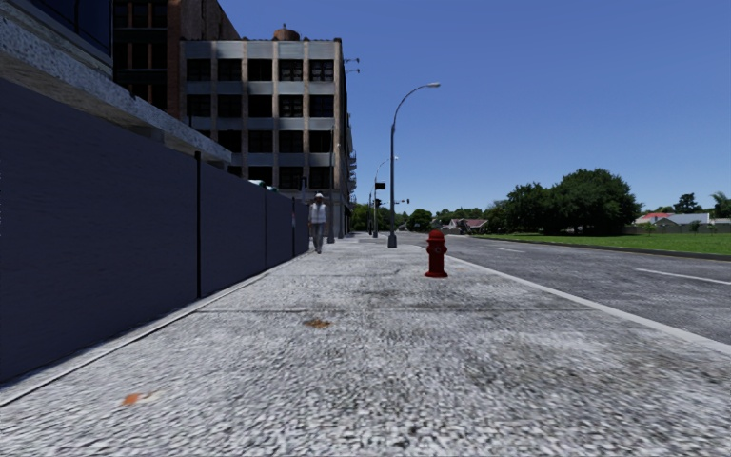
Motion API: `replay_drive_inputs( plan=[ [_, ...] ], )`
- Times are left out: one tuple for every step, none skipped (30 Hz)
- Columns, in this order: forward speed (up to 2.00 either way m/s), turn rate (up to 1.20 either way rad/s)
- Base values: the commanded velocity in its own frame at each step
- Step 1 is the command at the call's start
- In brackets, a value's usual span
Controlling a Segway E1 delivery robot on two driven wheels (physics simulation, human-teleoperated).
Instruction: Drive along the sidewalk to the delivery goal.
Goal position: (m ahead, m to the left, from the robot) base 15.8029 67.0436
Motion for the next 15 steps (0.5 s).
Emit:
replay_drive_inputs(
  plan=[
    [2.0, 0.0],
    [2.0, 0.0],
    [2.0, 0.0],
    [2.0, 0.0],
    [2.0, 0.0],
    [2.0, 0.0],
    [2.0, -0.05],
    [2.0, -0.12],
    [2.0, -0.14],
    [2.0, -0.14],
    [2.0, -0.14],
    [2.0, -0.15],
    [2.0, -0.15],
    [2.0, -0.15],
    [2.0, -0.15]
  ],
)
